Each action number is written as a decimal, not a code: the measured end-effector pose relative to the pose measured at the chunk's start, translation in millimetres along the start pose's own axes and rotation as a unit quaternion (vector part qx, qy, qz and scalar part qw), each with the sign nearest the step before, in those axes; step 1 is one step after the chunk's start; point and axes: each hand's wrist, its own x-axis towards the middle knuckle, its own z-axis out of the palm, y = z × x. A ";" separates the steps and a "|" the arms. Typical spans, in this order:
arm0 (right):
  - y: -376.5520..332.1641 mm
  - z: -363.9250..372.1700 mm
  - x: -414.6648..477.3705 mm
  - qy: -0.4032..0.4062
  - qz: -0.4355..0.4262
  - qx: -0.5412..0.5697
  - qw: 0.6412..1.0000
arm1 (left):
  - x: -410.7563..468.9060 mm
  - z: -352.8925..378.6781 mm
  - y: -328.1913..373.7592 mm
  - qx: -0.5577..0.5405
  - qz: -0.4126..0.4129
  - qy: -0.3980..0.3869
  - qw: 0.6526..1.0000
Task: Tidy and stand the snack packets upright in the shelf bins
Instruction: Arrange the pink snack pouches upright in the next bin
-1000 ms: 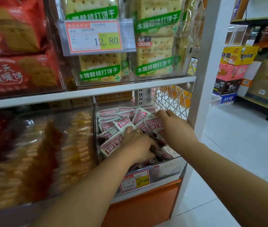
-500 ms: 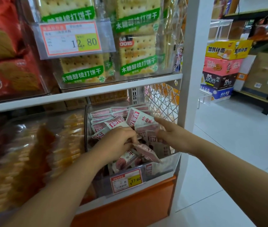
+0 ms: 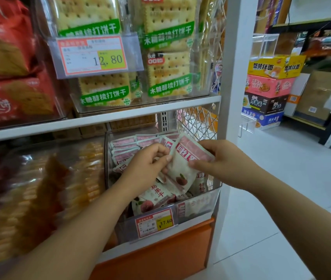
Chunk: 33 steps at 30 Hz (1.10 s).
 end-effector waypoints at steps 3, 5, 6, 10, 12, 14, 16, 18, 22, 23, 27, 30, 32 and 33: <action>3.1 0.5 2.7 0.065 0.045 0.014 0.997 | -2.3 1.6 9.0 -0.031 0.004 0.003 1.000; 6.6 1.2 4.7 0.106 0.065 0.039 0.991 | -7.1 1.7 16.6 -0.031 0.004 -0.031 0.999; 7.2 1.8 5.4 0.118 0.068 0.056 0.989 | -9.8 2.9 20.1 -0.013 0.009 -0.055 0.998; 1.2 7.1 5.0 0.089 0.096 0.240 0.962 | -16.9 13.2 23.4 0.102 0.071 -0.078 0.989; -4.2 4.6 3.6 0.025 0.119 0.364 0.924 | -16.3 15.2 21.7 0.056 0.072 -0.045 0.995; -7.6 -1.0 2.2 -0.013 0.121 0.412 0.903 | -12.4 12.9 18.6 -0.007 0.024 -0.025 0.999; -6.7 -5.9 2.0 0.033 0.094 0.293 0.951 | -7.2 7.7 13.5 -0.068 -0.035 -0.029 0.997; -6.1 -8.1 1.0 0.082 0.029 0.068 0.994 | -5.4 3.5 10.8 -0.094 -0.044 -0.052 0.993; -5.7 -2.8 0.8 0.069 -0.013 -0.073 0.995 | -9.7 4.1 14.7 -0.090 -0.034 -0.112 0.989; -5.2 -3.3 1.3 0.073 -0.007 -0.067 0.995 | -9.5 3.1 16.3 -0.088 -0.036 -0.126 0.988; -2.3 -17.1 2.5 0.129 0.016 -0.135 0.982 | 2.2 -18.4 10.4 -0.030 -0.035 -0.023 0.999; -1.0 -20.9 0.8 0.154 0.028 -0.165 0.974 | 13.0 -35.3 -10.9 0.173 -0.076 0.146 0.971; 0.5 -17.1 0.9 0.139 0.037 -0.156 0.977 | 17.0 -34.6 -21.2 0.246 -0.128 0.135 0.951; 1.3 -14.8 1.3 0.128 0.042 -0.151 0.979 | 18.0 -31.8 -23.3 0.272 -0.145 0.111 0.945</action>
